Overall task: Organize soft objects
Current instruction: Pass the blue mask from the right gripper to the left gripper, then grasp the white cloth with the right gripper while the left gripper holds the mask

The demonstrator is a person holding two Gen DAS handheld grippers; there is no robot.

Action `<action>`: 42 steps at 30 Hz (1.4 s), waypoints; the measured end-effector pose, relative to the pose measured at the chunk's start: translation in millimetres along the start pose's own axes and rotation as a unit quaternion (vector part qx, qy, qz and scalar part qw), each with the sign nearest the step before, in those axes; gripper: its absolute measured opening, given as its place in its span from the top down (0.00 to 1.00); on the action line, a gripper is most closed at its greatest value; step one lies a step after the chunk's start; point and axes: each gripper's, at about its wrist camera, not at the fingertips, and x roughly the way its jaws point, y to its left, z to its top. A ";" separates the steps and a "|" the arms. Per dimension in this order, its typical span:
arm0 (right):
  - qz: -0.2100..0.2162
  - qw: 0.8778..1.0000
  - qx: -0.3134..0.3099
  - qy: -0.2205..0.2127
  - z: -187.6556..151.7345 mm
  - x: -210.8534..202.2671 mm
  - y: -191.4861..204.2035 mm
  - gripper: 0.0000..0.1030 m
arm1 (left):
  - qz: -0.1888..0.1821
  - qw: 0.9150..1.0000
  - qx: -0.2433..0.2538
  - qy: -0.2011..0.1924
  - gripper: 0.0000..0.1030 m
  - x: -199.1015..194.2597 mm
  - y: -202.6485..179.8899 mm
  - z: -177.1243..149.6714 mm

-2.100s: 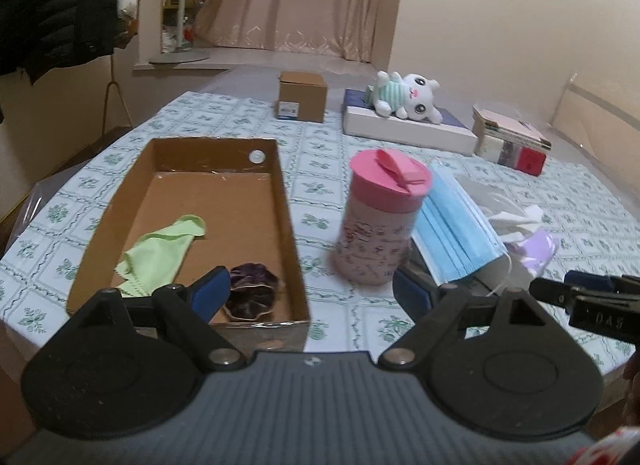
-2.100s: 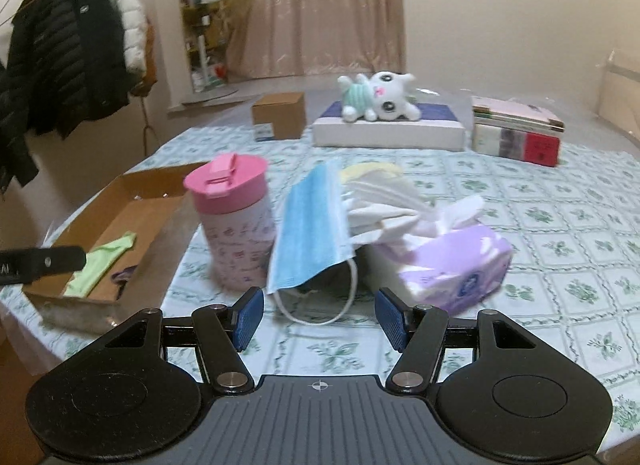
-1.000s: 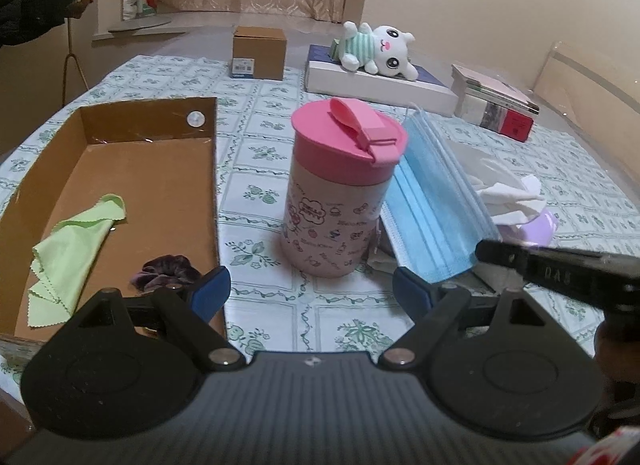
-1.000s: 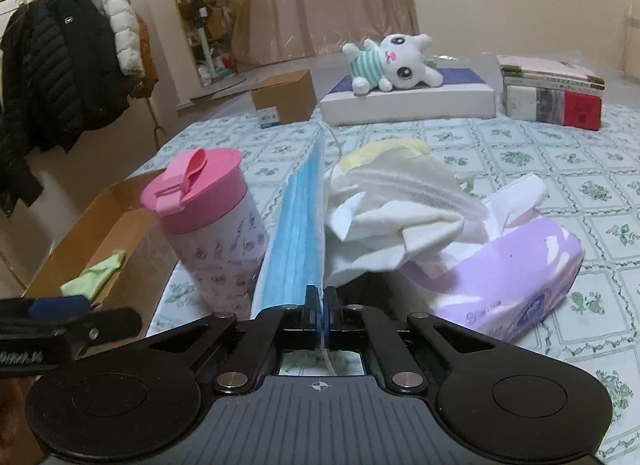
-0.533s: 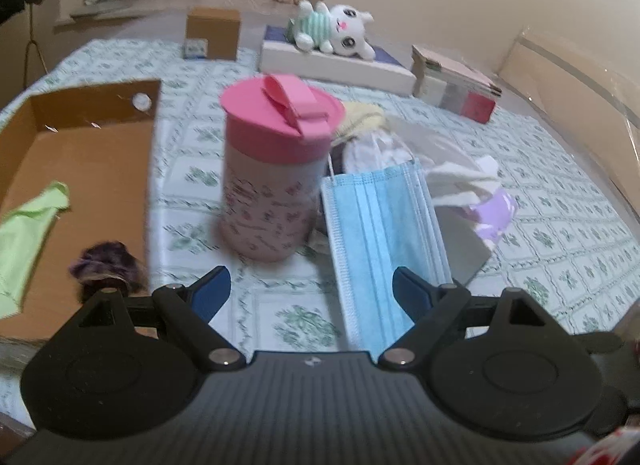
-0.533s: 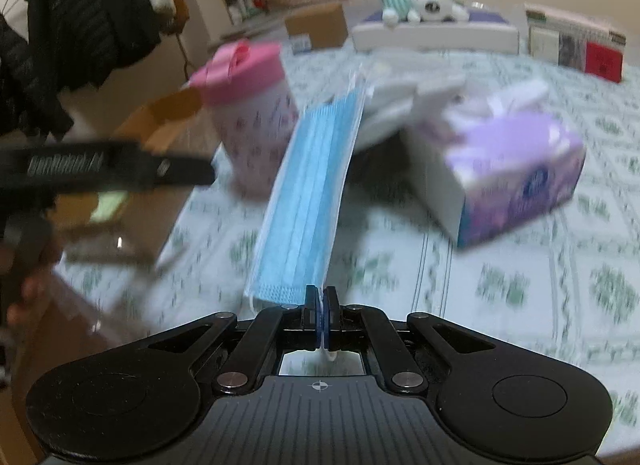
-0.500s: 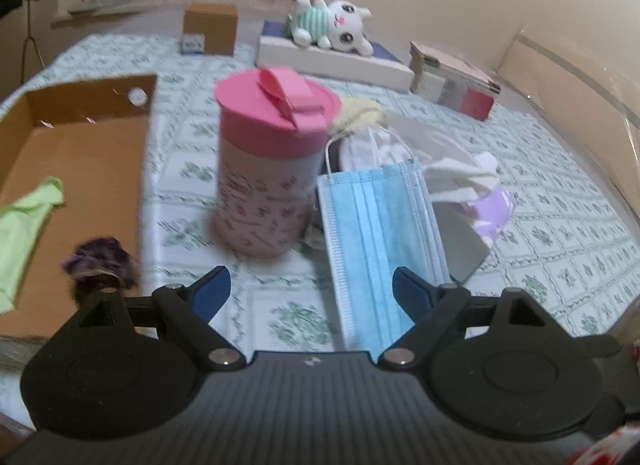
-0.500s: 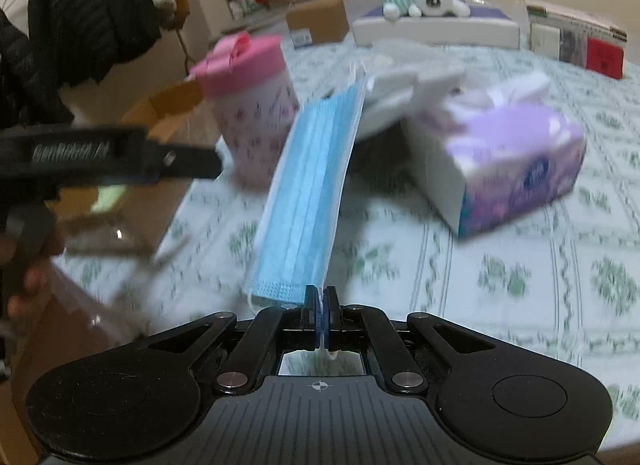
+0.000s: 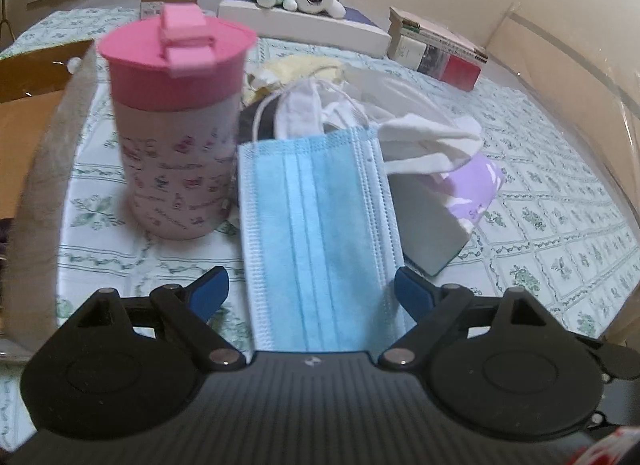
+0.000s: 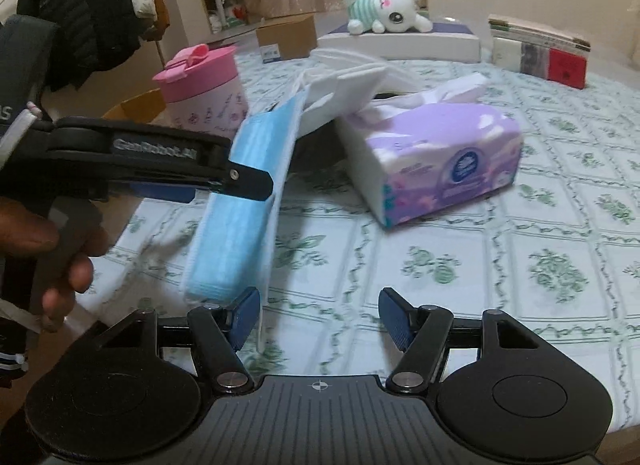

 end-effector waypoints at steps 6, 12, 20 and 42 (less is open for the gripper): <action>-0.014 1.000 0.004 0.002 0.3 3.0 -7.9 0.36 | -0.001 1.000 0.008 0.011 0.39 16.6 -7.1 -0.7; -0.021 1.000 0.012 0.003 -0.7 4.3 -13.6 0.36 | -0.006 0.999 0.030 0.019 0.87 16.9 -8.2 -3.0; -0.028 0.999 0.007 -0.015 4.5 -4.8 -9.1 0.36 | -0.003 0.998 0.065 -0.018 0.99 -24.8 -3.7 -0.9; -0.057 0.986 -0.138 -0.079 102.9 39.2 27.7 0.36 | 0.007 0.995 0.064 -0.074 0.99 -94.9 27.7 5.8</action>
